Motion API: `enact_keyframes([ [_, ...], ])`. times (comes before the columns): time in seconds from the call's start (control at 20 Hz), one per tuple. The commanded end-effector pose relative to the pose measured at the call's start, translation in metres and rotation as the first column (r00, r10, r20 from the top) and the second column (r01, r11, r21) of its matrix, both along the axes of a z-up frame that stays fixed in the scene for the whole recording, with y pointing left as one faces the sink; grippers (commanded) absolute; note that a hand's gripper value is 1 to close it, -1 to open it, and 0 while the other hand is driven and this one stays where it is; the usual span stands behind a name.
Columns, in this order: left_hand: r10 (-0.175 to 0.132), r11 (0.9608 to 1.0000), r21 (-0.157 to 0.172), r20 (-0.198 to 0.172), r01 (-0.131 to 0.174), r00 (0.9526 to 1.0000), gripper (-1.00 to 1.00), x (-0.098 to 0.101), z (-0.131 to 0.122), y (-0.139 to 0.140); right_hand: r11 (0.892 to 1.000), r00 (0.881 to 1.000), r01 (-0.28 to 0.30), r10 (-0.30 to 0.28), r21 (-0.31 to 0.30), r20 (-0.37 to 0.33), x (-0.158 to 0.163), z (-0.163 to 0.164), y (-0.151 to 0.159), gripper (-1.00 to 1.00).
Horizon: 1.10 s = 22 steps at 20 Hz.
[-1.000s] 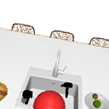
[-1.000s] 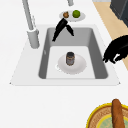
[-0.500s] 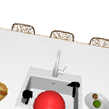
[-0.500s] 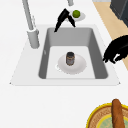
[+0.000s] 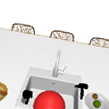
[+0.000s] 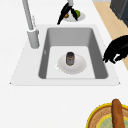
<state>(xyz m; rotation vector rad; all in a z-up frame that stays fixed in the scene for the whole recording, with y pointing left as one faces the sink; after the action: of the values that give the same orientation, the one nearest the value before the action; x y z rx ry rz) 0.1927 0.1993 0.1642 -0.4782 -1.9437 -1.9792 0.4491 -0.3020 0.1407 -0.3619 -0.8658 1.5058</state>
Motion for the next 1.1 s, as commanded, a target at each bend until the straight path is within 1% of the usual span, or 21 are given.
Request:
enact_keyframes([
  [0.0,0.0,1.0,0.0,0.0,0.0,1.0,0.0,0.0,0.0,0.0,0.999,0.999,0.003,0.0,-0.049,0.053,-0.011,0.004,-0.024,-1.0],
  [0.05,0.0,1.0,0.0,0.0,0.0,1.0,0.0,0.0,0.0,0.0,0.998,0.998,0.003,0.001,-0.062,0.061,-0.014,0.007,-0.027,-1.0],
  [0.1,0.0,1.0,0.0,0.0,0.0,1.0,0.0,0.0,0.0,0.0,0.996,0.998,0.006,0.0,-0.091,0.07,-0.016,0.009,-0.026,-1.0],
  [0.15,0.0,1.0,0.0,0.0,0.0,1.0,0.0,0.0,0.0,0.0,0.991,0.997,0.011,-0.001,-0.135,0.077,-0.017,0.011,-0.021,-1.0],
  [0.2,0.0,1.0,0.0,0.0,0.0,1.0,0.0,0.0,0.0,0.0,0.985,0.996,0.014,0.001,-0.17,0.085,-0.019,0.013,-0.024,-1.0],
  [0.4,0.0,1.0,0.0,0.0,0.0,1.0,0.0,0.0,0.0,0.0,0.957,0.995,0.041,-0.015,-0.286,0.095,-0.028,0.012,-0.027,-1.0],
  [0.45,0.0,1.0,0.0,0.0,0.0,1.0,0.0,0.0,0.0,0.0,0.949,0.995,0.049,-0.019,-0.311,0.101,-0.032,0.012,-0.031,-1.0],
  [0.5,0.0,1.0,0.0,0.0,0.0,1.0,0.0,0.0,0.0,0.0,0.942,0.994,0.056,-0.023,-0.332,0.104,-0.036,0.013,-0.044,-1.0],
  [0.55,0.0,1.0,0.0,0.0,0.0,1.0,0.0,0.0,0.0,0.0,0.949,0.996,0.057,-0.033,-0.311,0.083,-0.035,0.014,-0.051,-1.0],
  [0.6,0.0,1.0,0.0,0.0,0.0,1.0,0.0,0.0,0.0,0.0,0.955,0.996,0.063,-0.041,-0.289,0.08,-0.036,0.017,-0.057,-1.0],
  [0.65,0.0,1.0,0.0,0.0,0.0,1.0,0.0,0.0,0.0,0.0,0.958,0.996,0.064,-0.043,-0.281,0.08,-0.041,0.02,-0.062,-1.0],
  [0.7,0.0,1.0,0.0,0.0,0.0,1.0,0.0,0.0,0.0,0.0,0.957,0.996,0.064,-0.043,-0.284,0.08,-0.046,0.024,-0.065,-1.0],
  [0.9,0.0,1.0,0.0,0.0,0.0,1.0,0.0,0.0,0.0,0.0,0.965,0.998,0.055,-0.044,-0.256,0.046,-0.055,0.033,-0.092,-1.0],
  [1.0,0.0,1.0,0.0,0.0,0.0,1.0,0.0,0.0,0.0,0.0,0.967,0.999,0.05,-0.044,-0.25,0.03,-0.059,0.034,-0.105,-1.0],
  [1.05,0.0,1.0,0.0,0.0,0.0,1.0,0.0,0.0,0.0,0.0,0.965,0.999,0.044,-0.045,-0.258,0.005,-0.059,0.032,-0.108,-1.0],
])
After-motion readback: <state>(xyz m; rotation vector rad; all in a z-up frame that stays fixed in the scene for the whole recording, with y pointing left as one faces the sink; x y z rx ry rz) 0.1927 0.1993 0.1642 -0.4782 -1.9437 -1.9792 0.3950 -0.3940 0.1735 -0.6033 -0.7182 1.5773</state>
